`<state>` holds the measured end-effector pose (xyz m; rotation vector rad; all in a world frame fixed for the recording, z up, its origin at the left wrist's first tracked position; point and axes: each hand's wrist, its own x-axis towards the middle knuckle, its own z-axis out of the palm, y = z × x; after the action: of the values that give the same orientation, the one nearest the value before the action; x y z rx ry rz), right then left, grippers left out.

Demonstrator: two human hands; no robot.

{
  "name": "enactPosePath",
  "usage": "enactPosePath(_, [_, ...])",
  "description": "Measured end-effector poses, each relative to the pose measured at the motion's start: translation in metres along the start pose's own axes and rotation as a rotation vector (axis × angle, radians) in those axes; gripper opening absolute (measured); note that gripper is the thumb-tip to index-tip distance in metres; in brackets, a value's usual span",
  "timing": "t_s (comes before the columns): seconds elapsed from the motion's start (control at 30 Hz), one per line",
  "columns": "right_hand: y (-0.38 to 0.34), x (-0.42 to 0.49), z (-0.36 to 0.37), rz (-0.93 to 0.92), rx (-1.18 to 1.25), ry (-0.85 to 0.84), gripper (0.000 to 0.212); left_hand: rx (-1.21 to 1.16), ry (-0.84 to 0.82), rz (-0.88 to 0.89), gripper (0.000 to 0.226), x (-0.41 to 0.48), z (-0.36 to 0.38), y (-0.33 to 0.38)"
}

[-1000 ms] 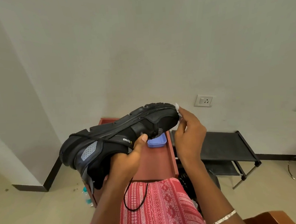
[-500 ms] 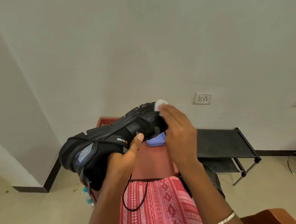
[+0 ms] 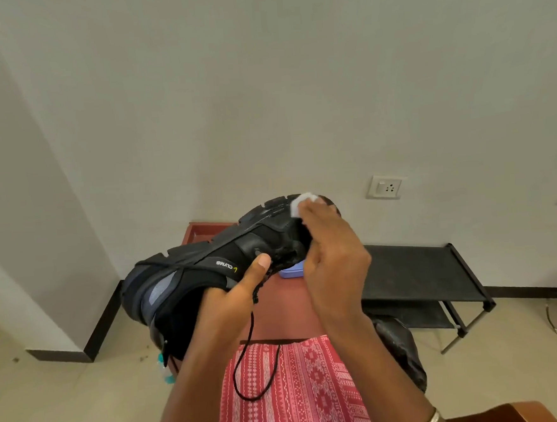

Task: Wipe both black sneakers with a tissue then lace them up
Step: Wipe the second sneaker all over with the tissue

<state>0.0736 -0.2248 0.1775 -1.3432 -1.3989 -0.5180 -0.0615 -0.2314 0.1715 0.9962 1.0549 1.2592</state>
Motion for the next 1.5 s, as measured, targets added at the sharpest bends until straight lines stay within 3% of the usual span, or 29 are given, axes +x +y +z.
enactPosePath(0.1, [-0.023,-0.011,0.006,-0.139,0.140,-0.199,0.039,0.069,-0.014,-0.004,0.020,-0.002,0.004,-0.003])
enactPosePath(0.17, [-0.025,-0.011,0.004,-0.154,0.175,-0.245,0.039,0.081,-0.001,-0.017,0.021,-0.004,0.005,-0.005])
enactPosePath(0.3, [0.005,0.004,-0.004,-0.002,0.100,-0.197,0.051,0.200,0.063,-0.090,0.049,-0.002,-0.001,-0.008])
enactPosePath(0.4, [0.014,0.007,-0.004,0.151,0.051,-0.191,0.064,0.290,0.063,-0.023,0.022,-0.004,0.000,-0.001])
enactPosePath(0.53, [-0.013,-0.005,-0.003,0.094,0.040,-0.204,0.053,0.507,0.041,0.123,0.031,-0.010,0.008,-0.001])
enactPosePath(0.67, [-0.035,-0.020,-0.002,0.006,0.210,-0.220,0.042,0.699,-0.028,0.105,0.037,-0.014,0.006,-0.004])
enactPosePath(0.8, [-0.012,-0.017,-0.002,-0.066,0.160,-0.233,0.045,0.665,0.027,0.118,0.047,-0.013,0.006,-0.002])
enactPosePath(1.0, [-0.001,-0.014,0.003,0.133,0.039,-0.110,0.046,0.588,0.068,0.131,0.046,-0.011,0.008,0.002])
enactPosePath(1.1, [-0.027,-0.016,0.002,0.078,0.141,-0.189,0.051,0.756,0.004,0.117,0.042,-0.014,0.008,0.002])
enactPosePath(1.2, [-0.030,-0.014,0.003,-0.006,0.219,-0.270,0.050,0.880,-0.093,-0.047,0.035,-0.019,0.012,0.005])
enactPosePath(1.4, [0.008,-0.012,0.001,0.071,0.099,-0.187,0.048,0.764,-0.047,0.027,0.046,-0.020,0.012,0.002])
enactPosePath(1.5, [0.007,-0.012,0.000,0.177,0.054,-0.164,0.046,0.720,-0.161,-0.060,0.049,-0.019,0.013,-0.005])
